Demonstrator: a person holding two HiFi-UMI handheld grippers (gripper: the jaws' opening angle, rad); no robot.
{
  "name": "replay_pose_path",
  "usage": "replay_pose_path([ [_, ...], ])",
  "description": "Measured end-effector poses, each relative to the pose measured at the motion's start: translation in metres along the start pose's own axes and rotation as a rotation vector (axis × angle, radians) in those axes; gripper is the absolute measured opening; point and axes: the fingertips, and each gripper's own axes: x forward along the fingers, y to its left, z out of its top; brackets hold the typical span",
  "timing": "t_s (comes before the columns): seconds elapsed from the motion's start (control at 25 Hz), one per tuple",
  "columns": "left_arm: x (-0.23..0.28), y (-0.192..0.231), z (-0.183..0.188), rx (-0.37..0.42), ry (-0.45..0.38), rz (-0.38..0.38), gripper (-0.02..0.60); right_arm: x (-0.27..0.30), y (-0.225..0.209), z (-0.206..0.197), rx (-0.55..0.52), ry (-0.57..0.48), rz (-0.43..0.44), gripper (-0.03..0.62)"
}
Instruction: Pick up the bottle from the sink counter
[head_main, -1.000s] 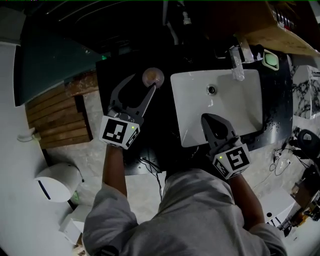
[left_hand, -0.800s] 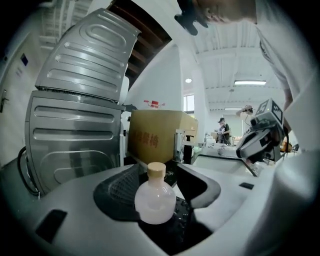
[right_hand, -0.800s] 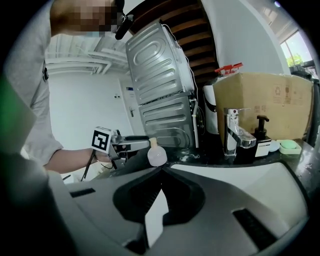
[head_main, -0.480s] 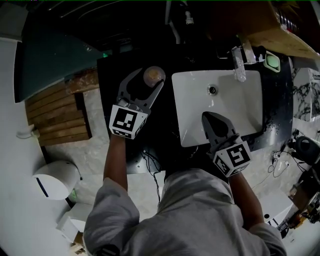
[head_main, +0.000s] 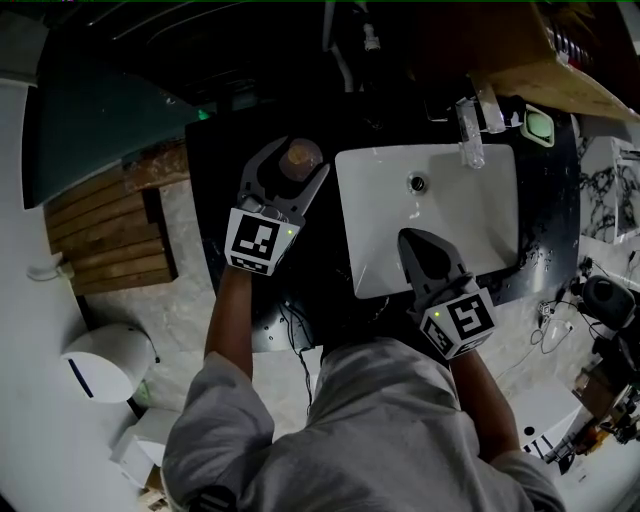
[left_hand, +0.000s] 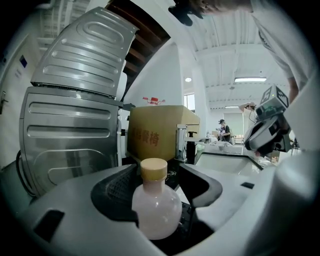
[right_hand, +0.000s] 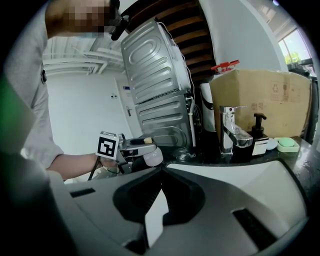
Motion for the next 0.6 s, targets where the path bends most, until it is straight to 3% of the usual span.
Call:
replay_pose_path([
  [0.6, 0.014, 0.009, 0.0, 0.017, 0.015, 0.044, 0.245, -0.007, -0.002, -0.005, 0.029, 0.006, -0.002, 0.009],
])
